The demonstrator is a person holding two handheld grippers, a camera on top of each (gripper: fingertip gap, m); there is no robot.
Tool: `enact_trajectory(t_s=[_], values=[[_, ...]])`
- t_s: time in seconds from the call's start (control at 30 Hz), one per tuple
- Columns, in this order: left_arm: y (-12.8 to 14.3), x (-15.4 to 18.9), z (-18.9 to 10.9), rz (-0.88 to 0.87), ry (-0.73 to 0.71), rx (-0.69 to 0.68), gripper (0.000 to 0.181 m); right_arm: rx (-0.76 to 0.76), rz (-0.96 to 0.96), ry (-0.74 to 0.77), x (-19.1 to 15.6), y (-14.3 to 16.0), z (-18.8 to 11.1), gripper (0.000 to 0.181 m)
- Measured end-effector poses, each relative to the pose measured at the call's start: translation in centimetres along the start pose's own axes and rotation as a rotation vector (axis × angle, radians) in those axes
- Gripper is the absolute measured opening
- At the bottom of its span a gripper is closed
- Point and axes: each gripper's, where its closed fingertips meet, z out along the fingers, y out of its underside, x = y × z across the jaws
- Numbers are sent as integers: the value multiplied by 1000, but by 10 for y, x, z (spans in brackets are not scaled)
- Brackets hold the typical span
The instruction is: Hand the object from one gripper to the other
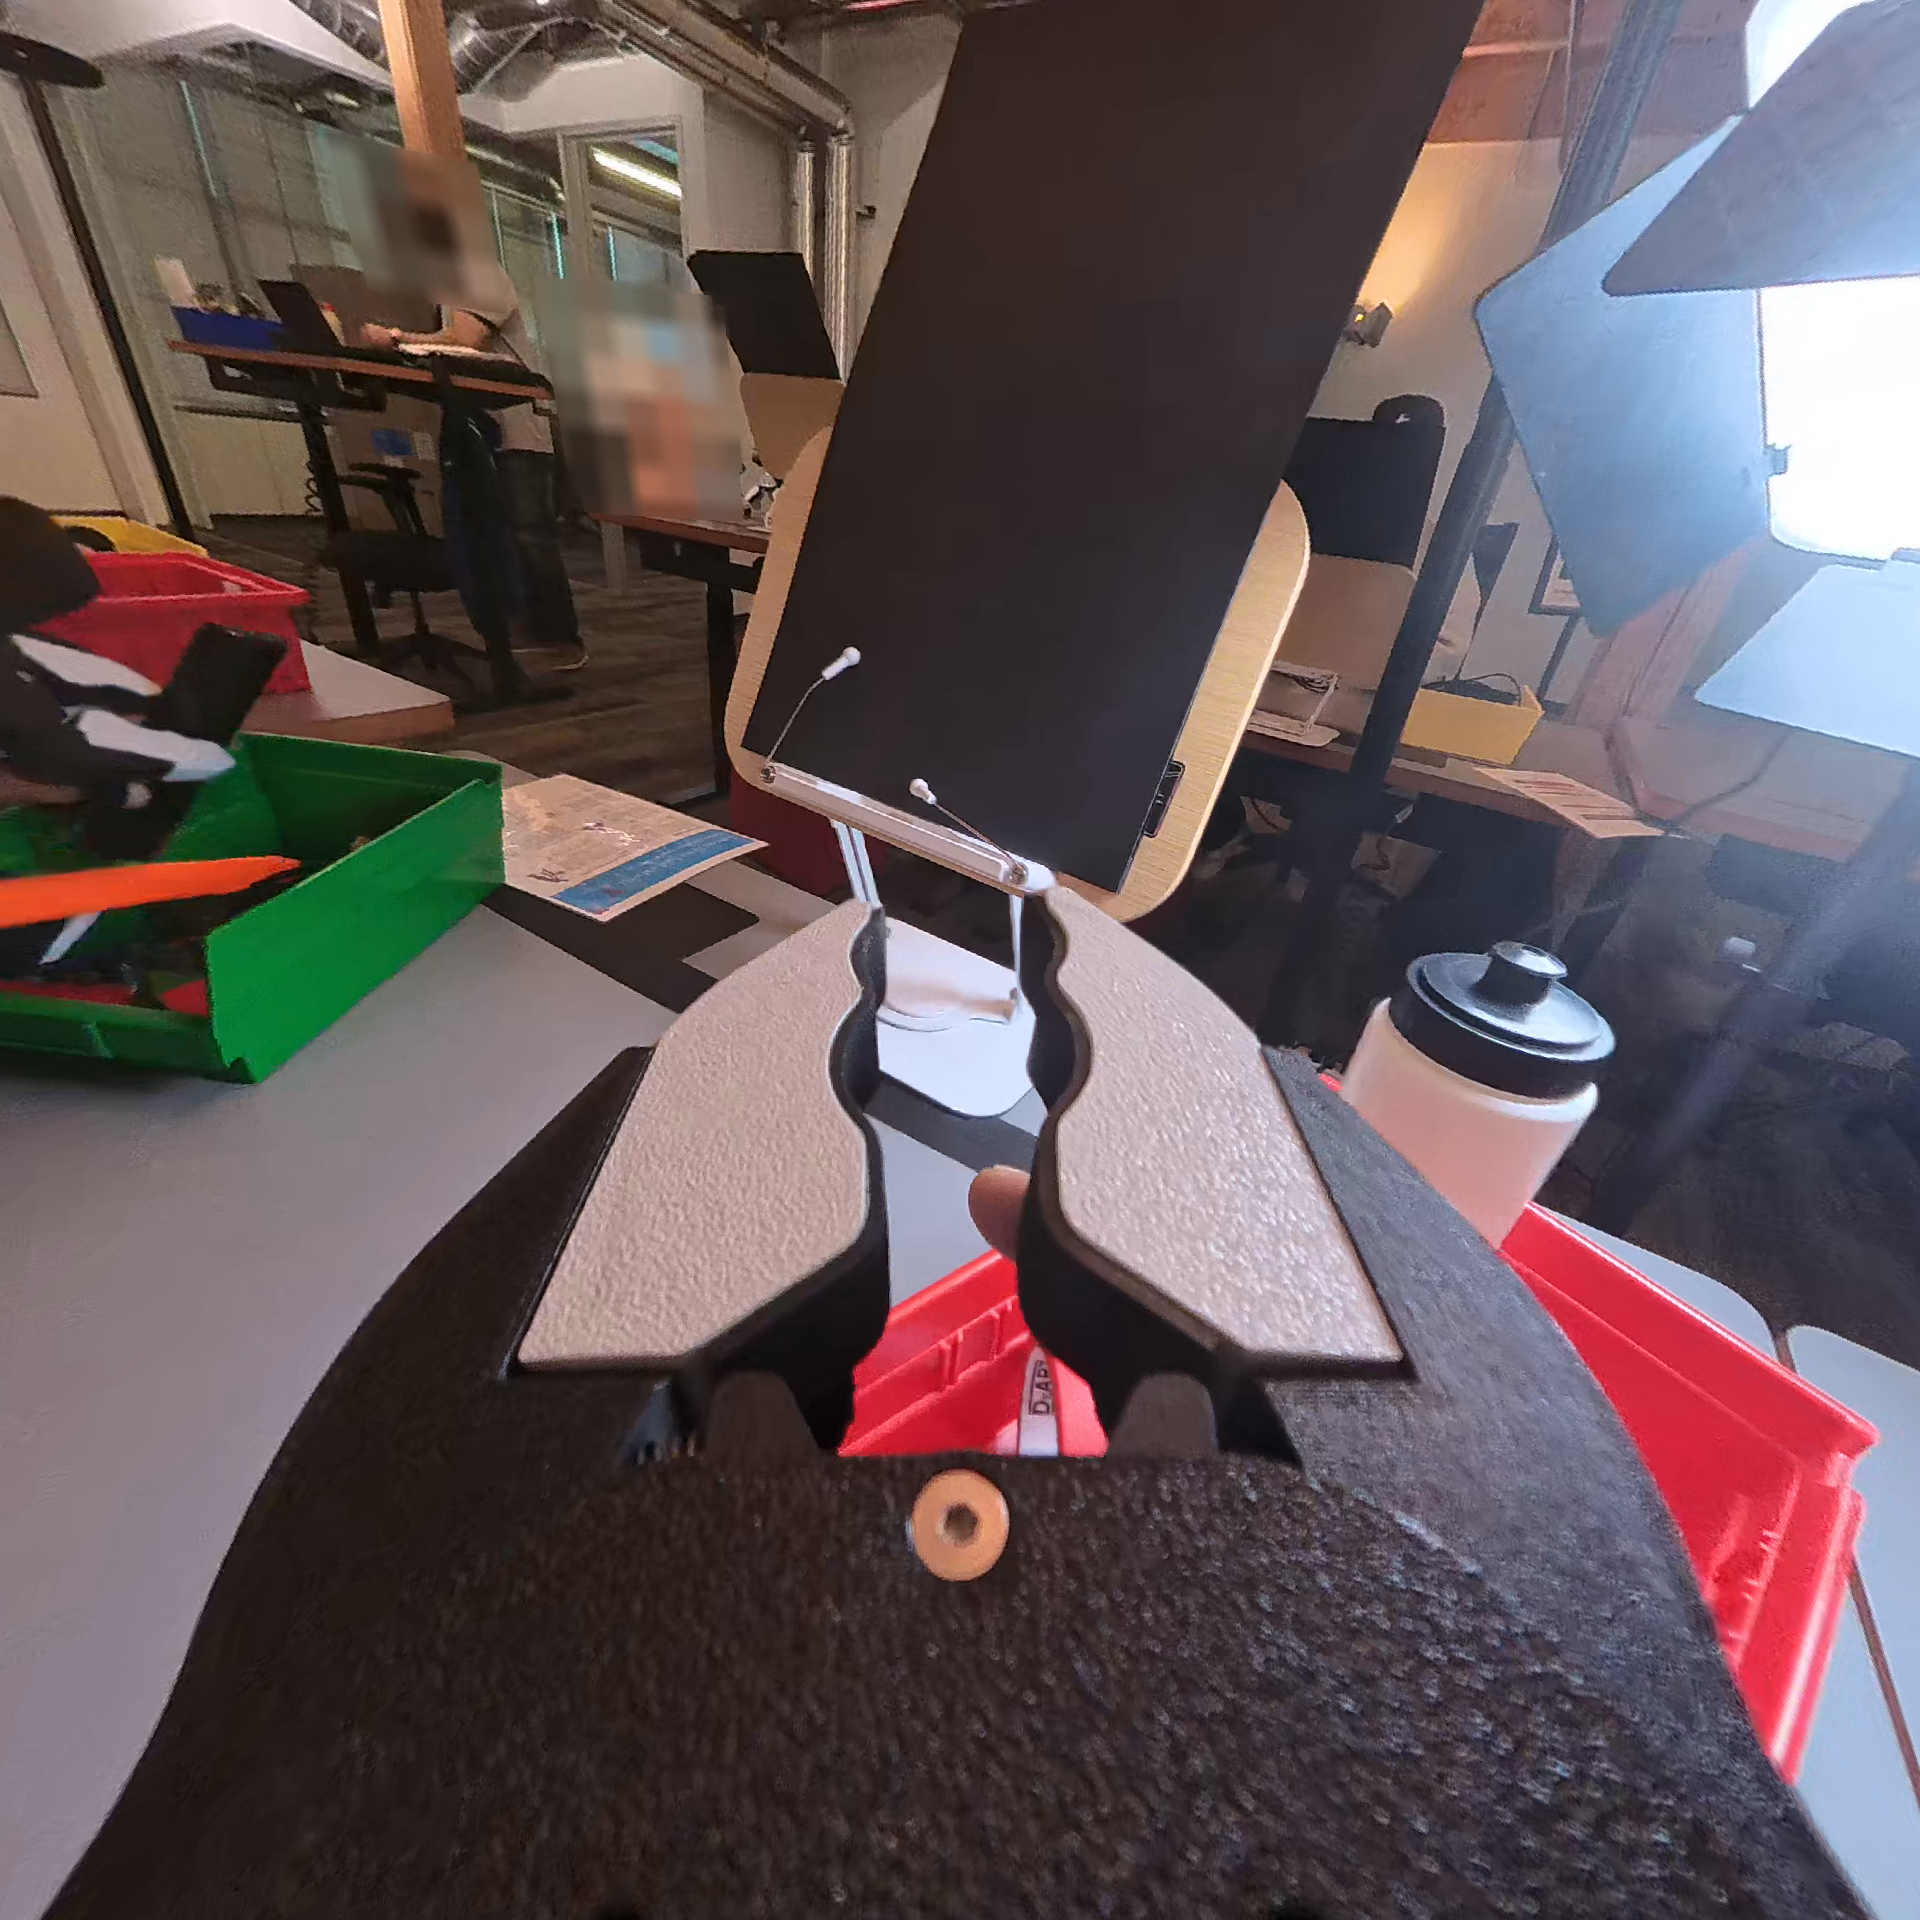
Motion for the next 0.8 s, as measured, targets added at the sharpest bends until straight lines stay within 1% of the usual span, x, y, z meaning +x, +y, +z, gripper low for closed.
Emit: enact_trajectory(t_s=[0.1,0.17,0.23,0.3,0.37,0.47,0.53,0.57,0.6,0.67,0.73,0.77,0.8], values=[[-23,5,-17,-101,105,128,26,-1,-9,-21,-8,-2,1,24],[-36,11,-28,-161,204,215,26,-7,-21,-32,-14,-2,3,24],[-55,22,-47,-259,374,334,26,-5,-28,-49,-21,-3,4,24],[-78,37,-76,-346,593,473,26,4,-24,-81,-31,-6,6,24],[-98,48,-104,-410,757,572,26,22,-6,-141,-47,-9,8,24],[-128,75,-163,-415,1050,771,25,75,30,-310,-91,-15,11,25],[-145,93,-204,-446,1257,880,25,119,42,-510,-137,-18,8,26],[-151,103,-222,-447,1337,928,25,126,50,-609,-161,-17,6,29],[-156,114,-239,-434,1405,972,26,123,57,-668,-180,-14,7,36],[-161,140,-268,-409,1542,1023,26,113,69,-740,-211,-3,12,50],[-164,165,-294,-407,1683,1047,26,59,102,-753,-229,16,24,66],[-164,176,-304,-408,1738,1056,25,44,137,-764,-237,24,29,69],[-165,188,-311,-409,1767,1055,25,36,186,-793,-245,30,30,67]])
